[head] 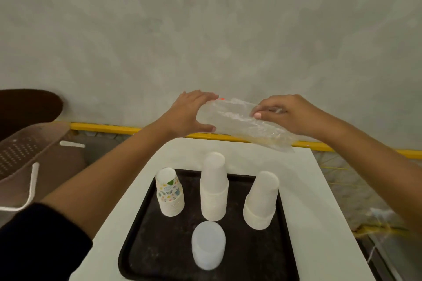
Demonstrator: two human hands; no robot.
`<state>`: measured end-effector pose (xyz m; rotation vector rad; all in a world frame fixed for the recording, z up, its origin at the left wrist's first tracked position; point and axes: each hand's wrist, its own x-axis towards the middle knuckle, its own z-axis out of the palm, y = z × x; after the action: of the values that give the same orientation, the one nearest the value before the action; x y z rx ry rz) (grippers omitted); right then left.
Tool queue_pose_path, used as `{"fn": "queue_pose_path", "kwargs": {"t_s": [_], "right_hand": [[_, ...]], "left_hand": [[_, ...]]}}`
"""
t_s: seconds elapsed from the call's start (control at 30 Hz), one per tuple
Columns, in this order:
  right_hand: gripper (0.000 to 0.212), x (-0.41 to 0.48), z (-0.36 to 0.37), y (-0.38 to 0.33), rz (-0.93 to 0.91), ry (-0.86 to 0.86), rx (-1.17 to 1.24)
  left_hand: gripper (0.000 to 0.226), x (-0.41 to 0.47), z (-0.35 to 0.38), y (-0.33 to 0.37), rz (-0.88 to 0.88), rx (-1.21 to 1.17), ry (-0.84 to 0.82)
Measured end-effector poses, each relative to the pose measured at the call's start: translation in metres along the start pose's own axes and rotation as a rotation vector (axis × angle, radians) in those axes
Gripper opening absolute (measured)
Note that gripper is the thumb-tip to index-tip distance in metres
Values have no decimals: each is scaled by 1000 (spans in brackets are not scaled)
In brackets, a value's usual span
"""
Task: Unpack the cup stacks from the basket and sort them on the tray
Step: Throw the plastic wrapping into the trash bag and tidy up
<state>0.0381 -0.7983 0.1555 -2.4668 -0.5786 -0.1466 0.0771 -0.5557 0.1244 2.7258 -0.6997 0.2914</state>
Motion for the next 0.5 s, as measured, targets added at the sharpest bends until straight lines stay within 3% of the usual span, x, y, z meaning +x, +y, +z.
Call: {"fn": "queue_pose_path", "kwargs": {"t_s": [0.2, 0.37, 0.5], "right_hand": [[13, -8, 2, -37, 43, -49, 234], [4, -10, 20, -73, 134, 30, 308], [26, -20, 66, -104, 351, 155, 931]], "left_hand": [[14, -59, -36, -22, -147, -266, 68], [8, -118, -62, -59, -243, -609, -14], [9, -167, -70, -93, -324, -750, -104]]}}
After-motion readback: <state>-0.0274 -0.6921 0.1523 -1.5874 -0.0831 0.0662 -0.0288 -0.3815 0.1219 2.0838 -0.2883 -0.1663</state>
